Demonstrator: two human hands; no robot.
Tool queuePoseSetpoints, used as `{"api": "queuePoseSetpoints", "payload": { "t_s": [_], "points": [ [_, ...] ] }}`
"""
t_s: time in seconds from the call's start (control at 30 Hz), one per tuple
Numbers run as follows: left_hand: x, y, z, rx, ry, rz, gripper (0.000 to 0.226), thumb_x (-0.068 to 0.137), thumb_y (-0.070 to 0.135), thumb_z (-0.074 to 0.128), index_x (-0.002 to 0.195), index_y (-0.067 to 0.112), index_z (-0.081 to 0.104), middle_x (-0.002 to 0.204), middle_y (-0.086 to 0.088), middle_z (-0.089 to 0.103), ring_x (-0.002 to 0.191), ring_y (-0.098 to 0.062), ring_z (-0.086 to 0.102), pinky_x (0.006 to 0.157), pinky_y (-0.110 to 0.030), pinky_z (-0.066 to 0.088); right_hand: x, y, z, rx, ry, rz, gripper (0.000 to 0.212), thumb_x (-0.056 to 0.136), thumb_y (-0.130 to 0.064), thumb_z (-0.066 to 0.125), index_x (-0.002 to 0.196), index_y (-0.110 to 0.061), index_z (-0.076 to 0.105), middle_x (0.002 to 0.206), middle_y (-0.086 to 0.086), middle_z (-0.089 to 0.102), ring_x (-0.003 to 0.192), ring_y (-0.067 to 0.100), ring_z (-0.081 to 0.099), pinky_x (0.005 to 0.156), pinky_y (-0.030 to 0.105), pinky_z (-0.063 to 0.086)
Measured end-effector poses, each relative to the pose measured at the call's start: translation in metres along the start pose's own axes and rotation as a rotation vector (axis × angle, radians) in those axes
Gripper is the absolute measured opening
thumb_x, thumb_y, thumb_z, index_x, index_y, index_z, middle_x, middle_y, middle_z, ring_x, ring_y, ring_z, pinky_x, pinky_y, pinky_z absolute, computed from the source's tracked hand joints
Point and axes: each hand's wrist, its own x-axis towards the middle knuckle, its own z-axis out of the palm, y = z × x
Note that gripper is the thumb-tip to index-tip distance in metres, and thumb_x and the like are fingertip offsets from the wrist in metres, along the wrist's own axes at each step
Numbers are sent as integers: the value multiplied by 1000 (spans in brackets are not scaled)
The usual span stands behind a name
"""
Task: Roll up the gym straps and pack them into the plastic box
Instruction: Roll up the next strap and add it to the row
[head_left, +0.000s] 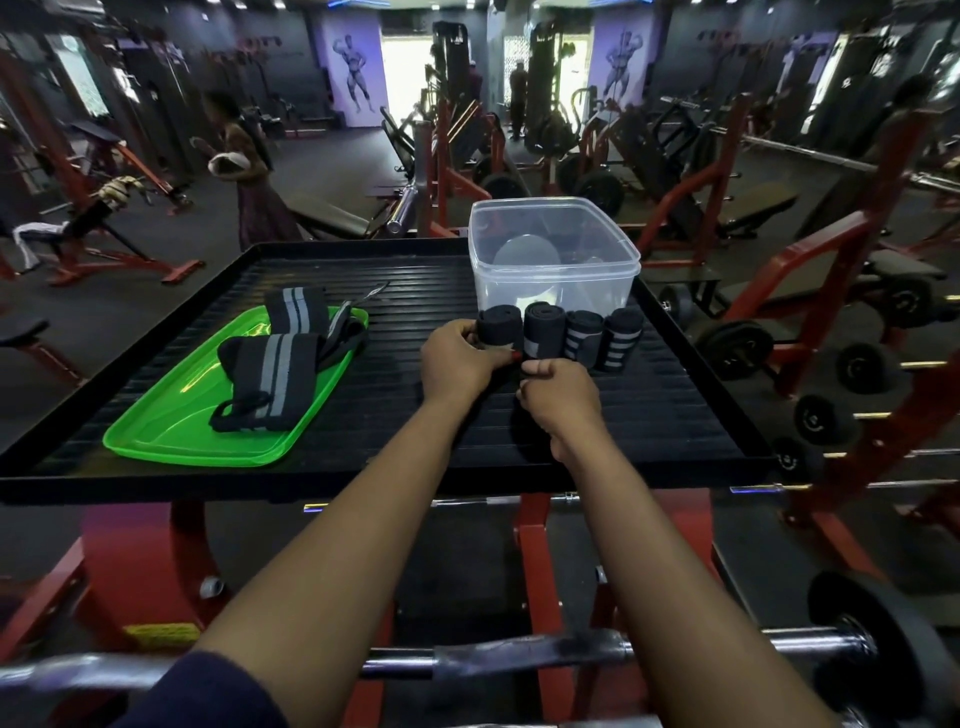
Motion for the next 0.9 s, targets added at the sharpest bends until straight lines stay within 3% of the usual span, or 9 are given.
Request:
{"api": "queuePoseSetpoints", "payload": {
  "t_s": [0.2,0.4,0.6,0.7,0.8,0.9],
  "points": [
    [1,-2,2,14,-2,19,48,59,30,89,100,14,69,93,1,72,83,-12,67,79,-30,55,0,-1,-1,-41,-23,-25,42,84,-8,54,123,-22,63,117,6,66,97,21,65,83,32,56],
    [1,-3,3,30,-44,43,57,60,24,89,110,10,65,104,-3,70,92,-14,66,84,-25,52,-3,-2,-1,-60,-39,-68,37,89,-9,50,120,-23,63,111,6,67,91,18,64,66,23,46],
    [1,-7,1,-16,-110,-10,56,67,9,83,120,10,62,106,-3,70,92,-14,66,88,-30,54,-6,-5,-4,-46,-47,-66,38,87,-9,61,124,-17,61,103,2,67,91,15,62,75,25,49],
    [-1,-8,-5,-82,-69,-60,46,77,-1,69,121,9,61,105,-3,68,92,-13,64,88,-31,53,-12,-9,-5,-8,2,-63,33,84,-12,67,116,-18,63,101,2,69,93,17,64,83,31,54],
    [-2,-12,-20,-83,82,-57,36,81,5,64,115,15,65,95,0,68,89,-14,64,90,-32,53,-20,-15,4,86,93,-88,18,81,-14,64,94,-26,60,94,-3,68,89,18,65,80,37,56],
    [-4,-15,-44,-122,178,-34,25,83,8,58,101,22,68,89,0,71,81,-15,66,85,-37,55,-30,-26,27,175,21,-105,16,78,-15,63,82,-30,56,87,-4,66,84,22,67,75,41,58]
  ]
}}
